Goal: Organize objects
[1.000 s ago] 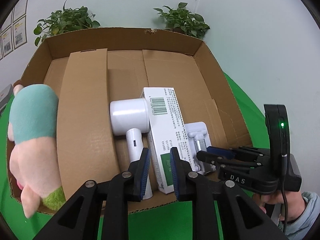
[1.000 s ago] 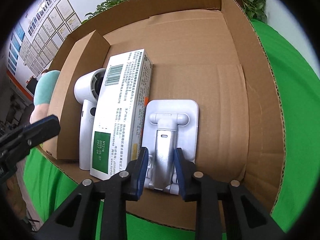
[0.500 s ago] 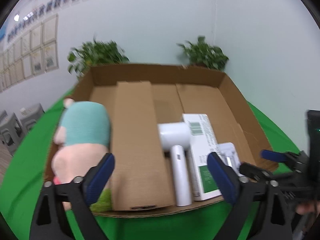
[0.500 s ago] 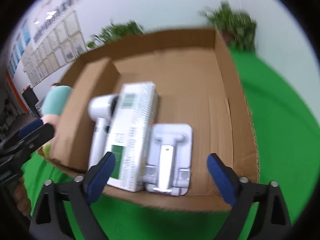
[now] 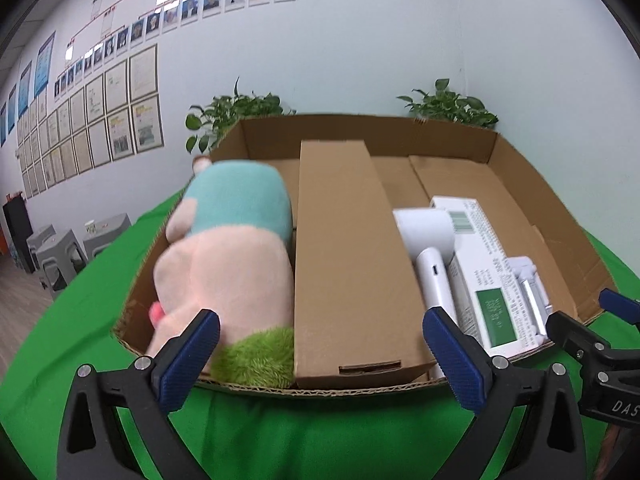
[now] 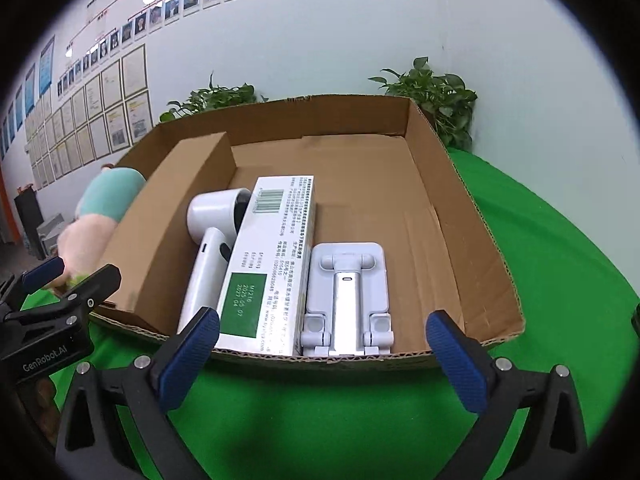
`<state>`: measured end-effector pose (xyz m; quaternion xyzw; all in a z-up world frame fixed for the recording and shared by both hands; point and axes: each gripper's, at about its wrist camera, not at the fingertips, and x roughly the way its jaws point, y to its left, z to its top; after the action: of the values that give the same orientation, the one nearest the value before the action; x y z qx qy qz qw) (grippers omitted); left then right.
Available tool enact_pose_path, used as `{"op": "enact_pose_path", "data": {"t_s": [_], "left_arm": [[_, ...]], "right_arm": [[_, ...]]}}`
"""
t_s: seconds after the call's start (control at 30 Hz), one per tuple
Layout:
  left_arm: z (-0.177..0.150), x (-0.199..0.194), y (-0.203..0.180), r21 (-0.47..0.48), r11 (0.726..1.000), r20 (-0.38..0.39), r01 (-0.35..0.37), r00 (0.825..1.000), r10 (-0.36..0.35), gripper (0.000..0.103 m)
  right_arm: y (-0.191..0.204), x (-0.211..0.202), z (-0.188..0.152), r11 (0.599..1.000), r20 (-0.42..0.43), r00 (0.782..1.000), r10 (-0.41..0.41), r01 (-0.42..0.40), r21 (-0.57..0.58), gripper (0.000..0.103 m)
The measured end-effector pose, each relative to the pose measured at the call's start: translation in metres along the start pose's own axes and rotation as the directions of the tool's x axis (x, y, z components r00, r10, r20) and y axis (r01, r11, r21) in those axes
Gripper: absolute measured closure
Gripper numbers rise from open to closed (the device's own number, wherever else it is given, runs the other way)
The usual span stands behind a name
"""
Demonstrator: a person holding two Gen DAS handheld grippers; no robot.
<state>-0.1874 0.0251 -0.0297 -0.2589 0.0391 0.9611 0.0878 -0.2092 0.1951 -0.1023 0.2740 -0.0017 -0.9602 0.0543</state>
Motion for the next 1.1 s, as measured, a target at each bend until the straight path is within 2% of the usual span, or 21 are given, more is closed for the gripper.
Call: {"op": "enact_pose_path", "data": {"t_s": [0.37, 1.1], "left_arm": [[-0.006, 0.011, -0.001, 0.009, 1.0, -0.016, -0.007, 1.0, 0.007, 0.0], [-0.006, 0.015, -0.003, 0.004, 1.0, -0.025, -0.002, 1.0, 0.002, 0.0]], "right_arm": [[0.014, 0.004, -0.007, 0.997, -0.002, 0.999, -0.036, 0.036, -0.065, 0.0], [0.015, 0.007, -0.008, 0.997, -0.012, 0.999, -0.04, 0.039, -0.068, 0.0]]}}
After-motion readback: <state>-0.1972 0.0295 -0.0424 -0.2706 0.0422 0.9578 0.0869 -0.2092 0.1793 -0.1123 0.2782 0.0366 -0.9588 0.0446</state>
